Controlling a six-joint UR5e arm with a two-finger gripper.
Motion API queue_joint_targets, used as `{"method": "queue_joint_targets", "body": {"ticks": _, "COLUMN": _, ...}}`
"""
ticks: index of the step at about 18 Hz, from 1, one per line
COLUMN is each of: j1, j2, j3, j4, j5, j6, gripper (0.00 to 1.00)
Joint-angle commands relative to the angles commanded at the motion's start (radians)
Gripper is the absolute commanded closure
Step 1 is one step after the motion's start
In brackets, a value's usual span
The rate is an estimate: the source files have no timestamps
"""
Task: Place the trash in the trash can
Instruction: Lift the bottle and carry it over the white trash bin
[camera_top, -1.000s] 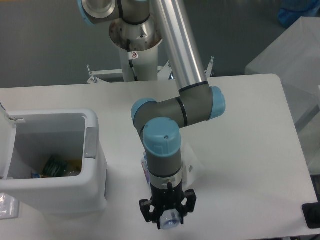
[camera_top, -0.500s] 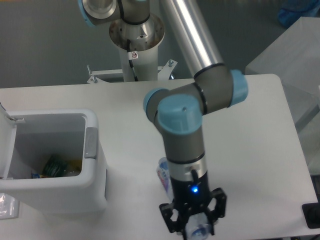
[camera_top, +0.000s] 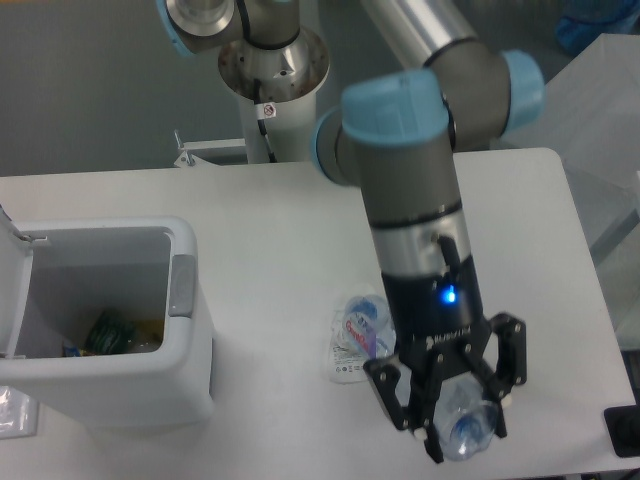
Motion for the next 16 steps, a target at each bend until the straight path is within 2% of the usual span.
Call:
{"method": "queue_joint_targets", "body": {"ticks": 3, "j1": -0.037, "j2": 0.031, "j3": -0.012, "j4": 0.0, "j5": -0.006, "j6": -0.002, "gripper": 0.35}}
{"method": "queue_joint_targets", "body": {"ticks": 6, "j1": -0.093, "j2": 0.035, "j3": -0.014, "j4": 0.0, "j5": -0.005, "j6": -0.003, "gripper": 0.35}}
{"method": "queue_joint_targets", "body": {"ticks": 11, "j1": -0.172, "j2": 0.089, "j3": -0.06, "j4": 0.0, "j5": -0.005, "j6": -0.002, "gripper": 0.35}}
{"method": "queue_joint_targets", "body": {"ticks": 16, "j1": -0.254, "j2": 0.077, "j3": -0.066, "j4": 0.0, "j5": -0.005, "j6": -0.003, "gripper": 0.35}}
